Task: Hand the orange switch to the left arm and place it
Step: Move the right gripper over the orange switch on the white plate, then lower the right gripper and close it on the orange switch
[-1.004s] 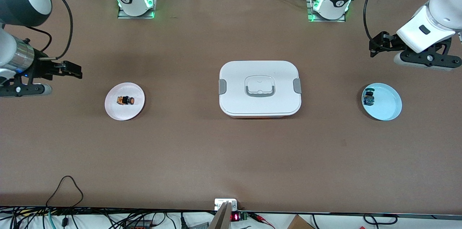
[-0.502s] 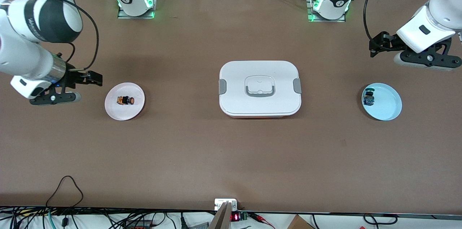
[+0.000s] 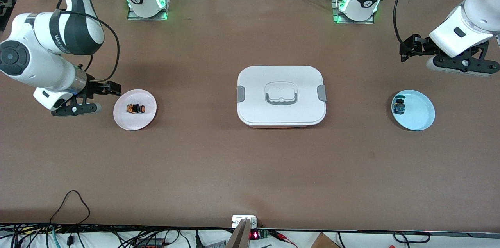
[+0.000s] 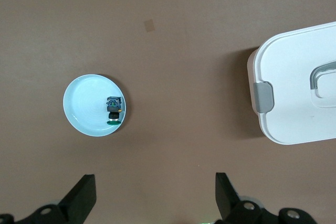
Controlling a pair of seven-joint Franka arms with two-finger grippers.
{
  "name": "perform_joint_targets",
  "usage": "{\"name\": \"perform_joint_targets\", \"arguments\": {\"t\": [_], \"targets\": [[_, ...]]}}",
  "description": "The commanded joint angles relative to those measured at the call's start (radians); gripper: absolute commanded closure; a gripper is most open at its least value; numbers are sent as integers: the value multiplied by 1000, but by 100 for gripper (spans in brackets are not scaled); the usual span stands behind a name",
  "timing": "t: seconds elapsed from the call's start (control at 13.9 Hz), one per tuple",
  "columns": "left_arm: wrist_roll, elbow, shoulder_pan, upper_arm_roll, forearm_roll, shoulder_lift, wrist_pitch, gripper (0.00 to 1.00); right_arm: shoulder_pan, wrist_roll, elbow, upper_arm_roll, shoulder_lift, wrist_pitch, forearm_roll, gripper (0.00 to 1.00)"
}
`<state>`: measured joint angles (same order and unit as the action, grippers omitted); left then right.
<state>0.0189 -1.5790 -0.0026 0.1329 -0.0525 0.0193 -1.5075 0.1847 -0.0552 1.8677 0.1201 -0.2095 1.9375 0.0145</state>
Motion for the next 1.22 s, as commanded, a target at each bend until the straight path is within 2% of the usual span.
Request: {"name": "perform_joint_targets", "arguments": {"t": [0.0,0.72,1.15], "targets": [[19,31,6,1,16,11,16,0,-8,-11,40,-2,-24,69,-5,0],[19,31,6,1,16,11,16,0,-5,-15,177,-2,-106,311,-5,0],[18,31,6,1,16,13,16,0,-2,-17,185,-2,-183,359,-5,0]]}}
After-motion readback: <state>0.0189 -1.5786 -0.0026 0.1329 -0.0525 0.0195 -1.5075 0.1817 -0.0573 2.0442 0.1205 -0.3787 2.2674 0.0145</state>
